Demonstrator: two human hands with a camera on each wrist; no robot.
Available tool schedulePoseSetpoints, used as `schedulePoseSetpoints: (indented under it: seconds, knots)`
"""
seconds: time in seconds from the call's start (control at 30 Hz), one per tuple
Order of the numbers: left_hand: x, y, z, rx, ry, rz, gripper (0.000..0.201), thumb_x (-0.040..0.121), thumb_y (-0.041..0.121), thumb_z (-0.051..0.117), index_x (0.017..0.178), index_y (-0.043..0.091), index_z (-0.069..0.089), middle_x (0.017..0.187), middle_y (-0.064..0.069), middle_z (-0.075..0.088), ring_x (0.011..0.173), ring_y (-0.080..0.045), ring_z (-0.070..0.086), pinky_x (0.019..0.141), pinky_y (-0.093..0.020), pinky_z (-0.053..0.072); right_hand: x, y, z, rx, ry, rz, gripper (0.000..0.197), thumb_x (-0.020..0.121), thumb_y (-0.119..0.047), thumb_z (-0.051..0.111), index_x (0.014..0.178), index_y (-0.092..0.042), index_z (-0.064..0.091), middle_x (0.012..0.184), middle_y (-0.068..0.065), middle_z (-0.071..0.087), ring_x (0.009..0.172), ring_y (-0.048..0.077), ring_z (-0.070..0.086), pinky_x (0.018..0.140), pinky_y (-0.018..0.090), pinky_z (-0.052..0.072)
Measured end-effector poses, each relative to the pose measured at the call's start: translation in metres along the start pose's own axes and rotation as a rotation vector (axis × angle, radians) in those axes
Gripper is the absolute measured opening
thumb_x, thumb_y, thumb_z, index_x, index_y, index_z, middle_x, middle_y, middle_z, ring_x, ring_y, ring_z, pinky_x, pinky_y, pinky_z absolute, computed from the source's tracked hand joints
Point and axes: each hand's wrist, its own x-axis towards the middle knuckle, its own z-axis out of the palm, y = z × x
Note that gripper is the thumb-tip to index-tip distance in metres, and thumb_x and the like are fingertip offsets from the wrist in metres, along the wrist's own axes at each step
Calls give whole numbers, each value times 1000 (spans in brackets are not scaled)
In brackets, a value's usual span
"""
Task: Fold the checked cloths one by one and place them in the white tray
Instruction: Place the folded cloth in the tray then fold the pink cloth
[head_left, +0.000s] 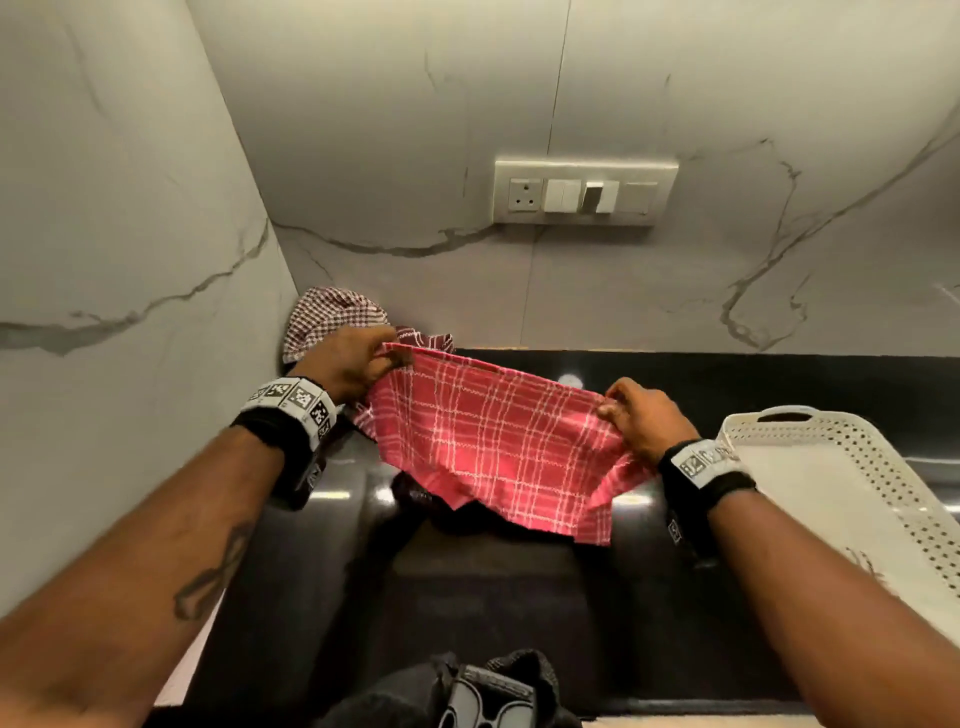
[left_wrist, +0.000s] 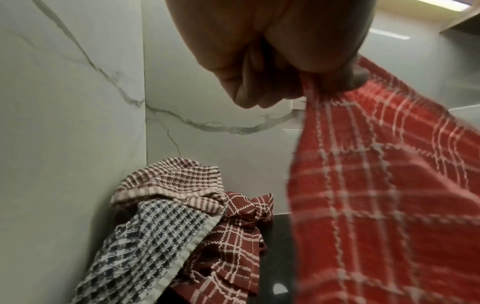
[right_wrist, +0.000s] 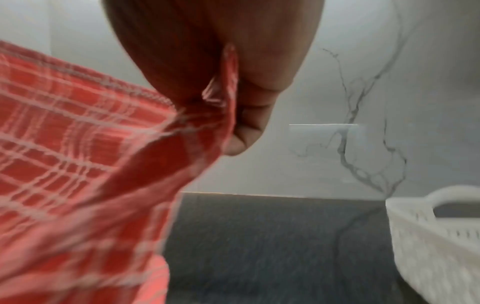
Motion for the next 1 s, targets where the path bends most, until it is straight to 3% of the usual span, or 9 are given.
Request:
schedulePoseSetpoints:
  seconds: [0.13,0.27,0.4,0.53,0.6,0.73,0.8,0.9,1.0]
  knots:
    - [29,14,-36,77,61,-88,24,99,38,53,104,20,67,101,-9,71,94,-31,66,82,-39,52,39,-16,-55,-147,52,-100,14,93,-21,61,95,-9,68,102,20,69,97,39,65,72,35,44]
    - [36,42,-103,48,437,-206,26,87,30,53,99,20,74,93,-13,75,86,-35,70,75,-38,55,40,-44,-138,-29,350,-228,17,84,-14,60,92,-11,75,97,17,72,88,37,68,72,33,48]
    - [-1,71,-151,-74,720,-190,26,82,29,57,97,17,76,84,-9,76,76,-28,73,73,-41,60,-5,-52,-185,122,547,-440,10,83,-9,72,91,-8,77,91,15,75,81,28,69,70,26,44]
    - [-70,95,-156,-194,826,-172,22,84,20,64,102,14,76,90,-9,76,77,-23,72,76,-41,61,-56,-26,-183,249,527,-543,6,91,-19,70,96,-19,74,89,1,72,81,17,66,71,23,43]
    - [-109,97,-139,-173,814,-202,17,87,22,68,100,15,76,89,-8,76,79,-21,72,79,-39,60,-79,-8,-167,293,507,-582,8,91,-22,71,96,-16,75,86,-3,69,79,14,65,70,14,43]
    - [-197,100,-73,-188,671,-226,20,85,6,70,93,23,76,83,-5,75,78,-10,69,77,-21,53,-125,34,-111,284,422,-649,23,83,6,70,100,-9,75,91,2,62,81,12,60,78,0,36]
    - [-238,96,-30,-159,570,-295,23,84,6,72,89,28,76,88,-1,77,86,-11,70,79,-23,50,-146,56,-76,251,339,-654,31,81,13,67,101,-9,75,92,2,62,82,5,56,80,0,35]
    - [-279,85,29,-187,393,-412,36,83,6,72,83,42,71,90,6,77,89,-10,70,82,-29,53,-174,84,-26,208,218,-593,23,80,7,74,96,-9,75,87,-5,61,81,13,62,78,1,35]
    - [-306,88,73,-157,174,-443,31,85,6,69,92,36,75,94,4,76,90,-14,70,84,-31,52,-197,107,9,174,100,-553,16,80,0,78,90,-12,76,87,-1,69,83,19,67,78,7,38]
